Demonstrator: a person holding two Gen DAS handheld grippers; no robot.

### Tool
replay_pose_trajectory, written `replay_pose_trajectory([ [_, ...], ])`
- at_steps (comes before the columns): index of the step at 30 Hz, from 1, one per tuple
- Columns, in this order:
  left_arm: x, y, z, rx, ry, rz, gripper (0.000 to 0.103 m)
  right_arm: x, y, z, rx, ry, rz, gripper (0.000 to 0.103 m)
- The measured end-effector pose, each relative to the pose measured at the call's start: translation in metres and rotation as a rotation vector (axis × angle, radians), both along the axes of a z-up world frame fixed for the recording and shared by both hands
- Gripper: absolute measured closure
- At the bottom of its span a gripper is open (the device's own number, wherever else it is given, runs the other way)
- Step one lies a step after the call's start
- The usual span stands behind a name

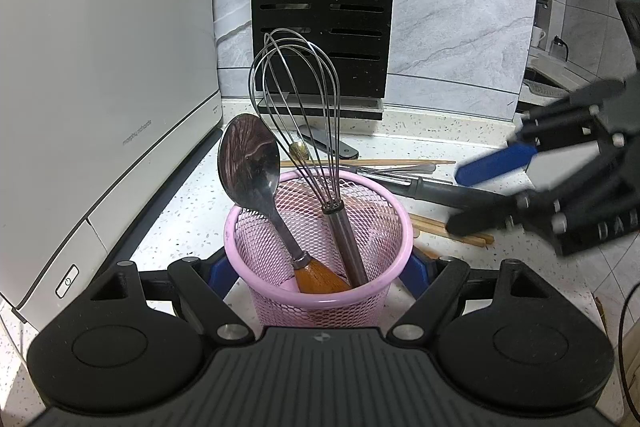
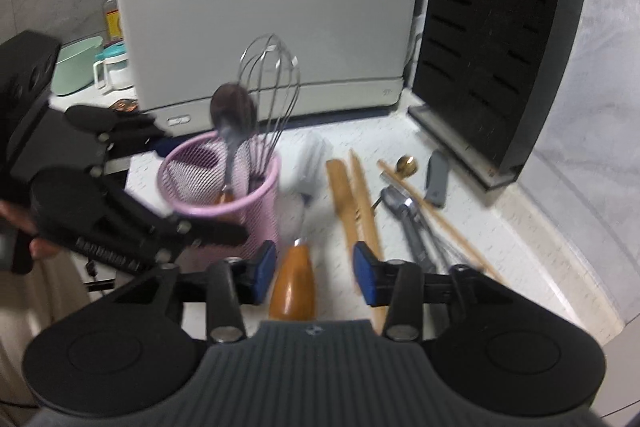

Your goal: Organize utensils

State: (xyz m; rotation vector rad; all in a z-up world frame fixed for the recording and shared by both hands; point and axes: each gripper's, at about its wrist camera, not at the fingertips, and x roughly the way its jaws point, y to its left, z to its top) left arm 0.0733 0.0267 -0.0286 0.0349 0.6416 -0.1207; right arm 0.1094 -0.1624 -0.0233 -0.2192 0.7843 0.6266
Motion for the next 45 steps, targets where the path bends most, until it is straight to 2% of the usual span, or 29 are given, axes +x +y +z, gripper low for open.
replay_pose_trajectory([
  [5, -0.002, 0.001, 0.0, -0.001, -0.001, 0.003, 0.01, 0.001, 0.008, -0.013, -0.052, 0.035, -0.006, 0.059],
  [12, -0.005, 0.007, 0.0, -0.004, -0.002, 0.024, 0.01, 0.018, 0.01, -0.02, 0.008, 0.114, -0.049, 0.059],
  [17, -0.007, 0.02, 0.0, -0.007, -0.002, 0.061, 0.01, 0.036, 0.017, -0.024, 0.06, 0.21, -0.102, 0.059],
  [23, -0.013, 0.034, 0.0, -0.007, -0.003, 0.094, 0.01, 0.05, 0.034, -0.03, 0.066, 0.312, -0.125, 0.059],
  [33, -0.02, 0.047, 0.0, -0.011, -0.003, 0.119, 0.01, 0.068, 0.059, -0.036, 0.063, 0.349, -0.154, 0.059],
  [45, -0.023, 0.057, 0.001, -0.023, -0.005, 0.122, 0.01, 0.087, 0.09, -0.046, 0.004, 0.374, -0.154, 0.061],
])
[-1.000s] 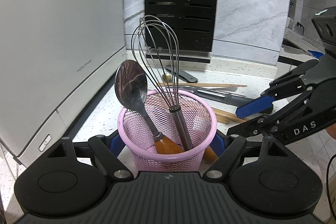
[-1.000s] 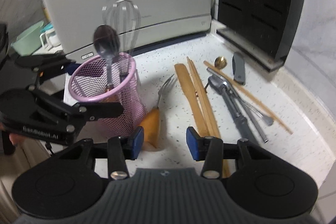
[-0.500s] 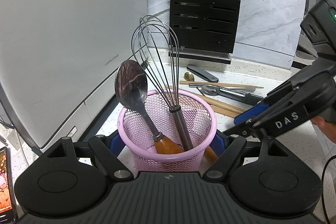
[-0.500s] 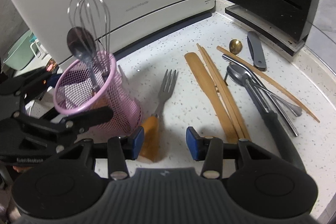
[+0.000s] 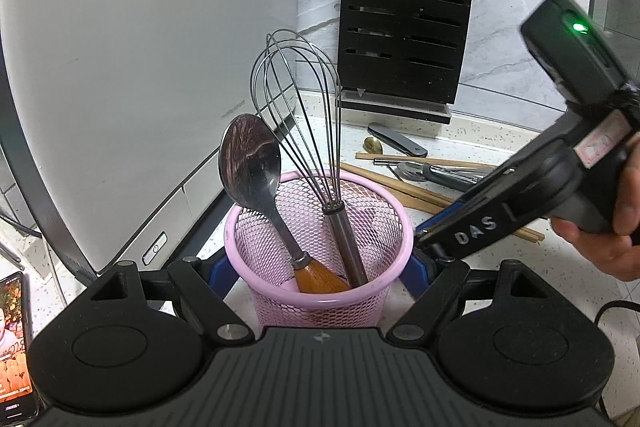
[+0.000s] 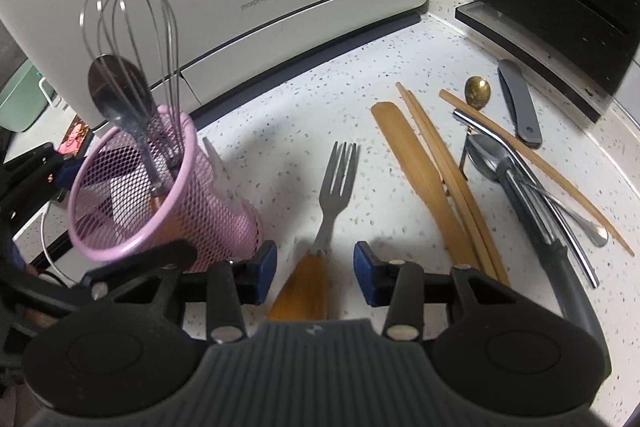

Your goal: Organize utensils

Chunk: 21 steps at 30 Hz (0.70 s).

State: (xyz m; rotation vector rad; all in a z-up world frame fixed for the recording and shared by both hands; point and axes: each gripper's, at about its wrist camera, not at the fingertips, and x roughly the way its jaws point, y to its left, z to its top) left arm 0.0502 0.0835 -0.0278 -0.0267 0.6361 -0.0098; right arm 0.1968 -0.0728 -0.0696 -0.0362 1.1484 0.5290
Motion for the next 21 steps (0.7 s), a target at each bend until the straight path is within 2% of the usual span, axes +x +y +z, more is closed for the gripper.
replay_pose_trajectory([
  [10, -0.002, 0.002, 0.0, -0.005, -0.002, 0.005, 0.01, 0.016, 0.014, -0.012, -0.045, 0.024, 0.009, 0.071],
  [18, -0.001, 0.002, 0.001, -0.009, -0.002, 0.015, 0.01, -0.003, 0.031, -0.009, -0.156, -0.063, 0.096, 0.073],
  [20, -0.002, 0.003, 0.0, -0.013, -0.004, 0.016, 0.01, -0.007, 0.034, -0.009, -0.173, -0.091, 0.111, 0.079],
  [21, -0.002, 0.003, 0.0, -0.013, -0.004, 0.018, 0.01, -0.007, 0.032, -0.009, -0.162, -0.091, 0.11, 0.089],
])
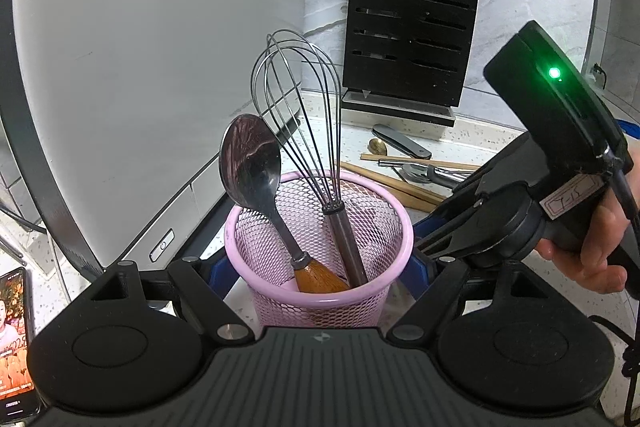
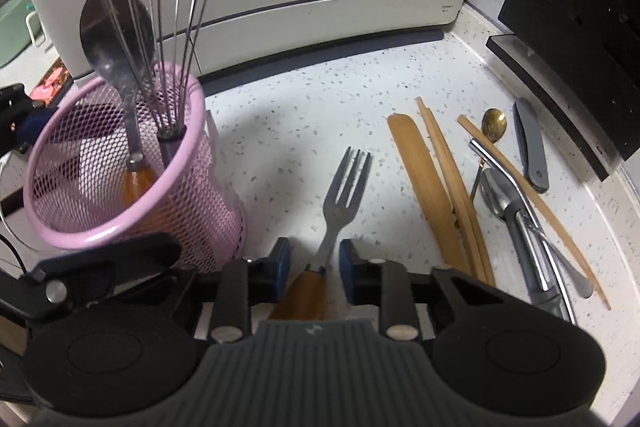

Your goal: Organize utensils

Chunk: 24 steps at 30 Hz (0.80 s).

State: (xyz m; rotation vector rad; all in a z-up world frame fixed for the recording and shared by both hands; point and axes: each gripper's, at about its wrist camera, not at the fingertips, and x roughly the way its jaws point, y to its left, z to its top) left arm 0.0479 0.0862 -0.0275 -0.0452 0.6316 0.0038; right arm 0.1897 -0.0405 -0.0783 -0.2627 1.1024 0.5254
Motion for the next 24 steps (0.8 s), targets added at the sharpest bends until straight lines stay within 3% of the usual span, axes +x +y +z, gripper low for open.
replay_pose_trajectory([
  [2, 0.0, -0.002, 0.0, 0.01, 0.001, -0.005, 0.01, -0.001, -0.001, 0.0, -0.002, -0.011, 0.0, 0.095],
  [7, 0.0, -0.003, 0.0, 0.02, 0.001, -0.007, 0.01, -0.001, -0.005, 0.001, 0.025, -0.014, -0.018, 0.096],
  [12, -0.001, -0.002, -0.001, 0.02, 0.0, -0.008, 0.01, 0.003, -0.022, 0.011, 0.112, -0.007, -0.063, 0.101],
  [24, 0.0, -0.004, -0.001, 0.023, 0.001, -0.004, 0.01, -0.013, -0.055, 0.039, 0.235, -0.053, -0.106, 0.101],
])
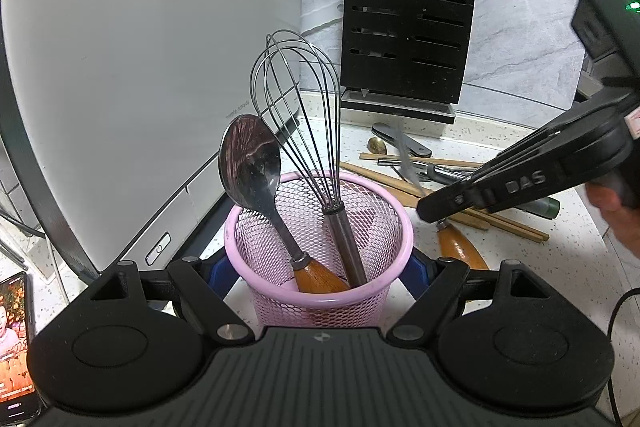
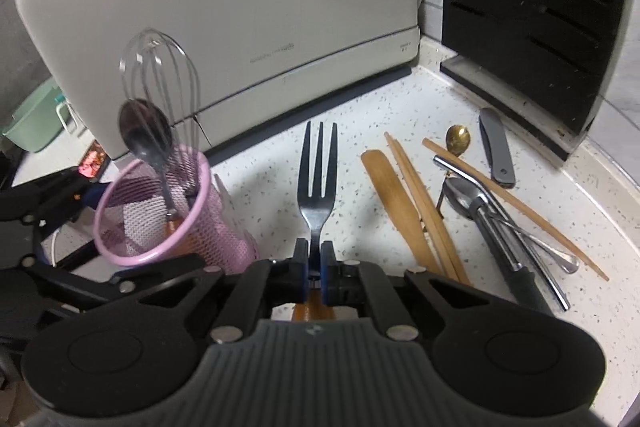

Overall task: Organize utensils
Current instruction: 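Lift the fork and lower it handle-first into the pink cup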

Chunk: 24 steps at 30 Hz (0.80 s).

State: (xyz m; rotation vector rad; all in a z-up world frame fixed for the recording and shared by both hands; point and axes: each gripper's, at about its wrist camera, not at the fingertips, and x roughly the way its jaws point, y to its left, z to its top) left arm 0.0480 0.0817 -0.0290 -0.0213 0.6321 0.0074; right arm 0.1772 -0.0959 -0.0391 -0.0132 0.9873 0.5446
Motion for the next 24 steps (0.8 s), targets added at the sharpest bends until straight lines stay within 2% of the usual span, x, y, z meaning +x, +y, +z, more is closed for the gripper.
replay_pose_trajectory([
  [12, 0.006, -0.013, -0.001, 0.0, -0.001, -0.033, 0.01, -0.02, -0.032, 0.036, 0.076, -0.131, -0.042, 0.102],
  [19, 0.014, -0.028, 0.0, 0.006, 0.0, -0.07, 0.01, -0.036, -0.051, 0.074, 0.178, -0.256, -0.059, 0.102],
  [24, 0.017, -0.034, -0.001, 0.007, 0.001, -0.086, 0.01, -0.047, -0.047, 0.091, 0.241, -0.32, -0.04, 0.102],
])
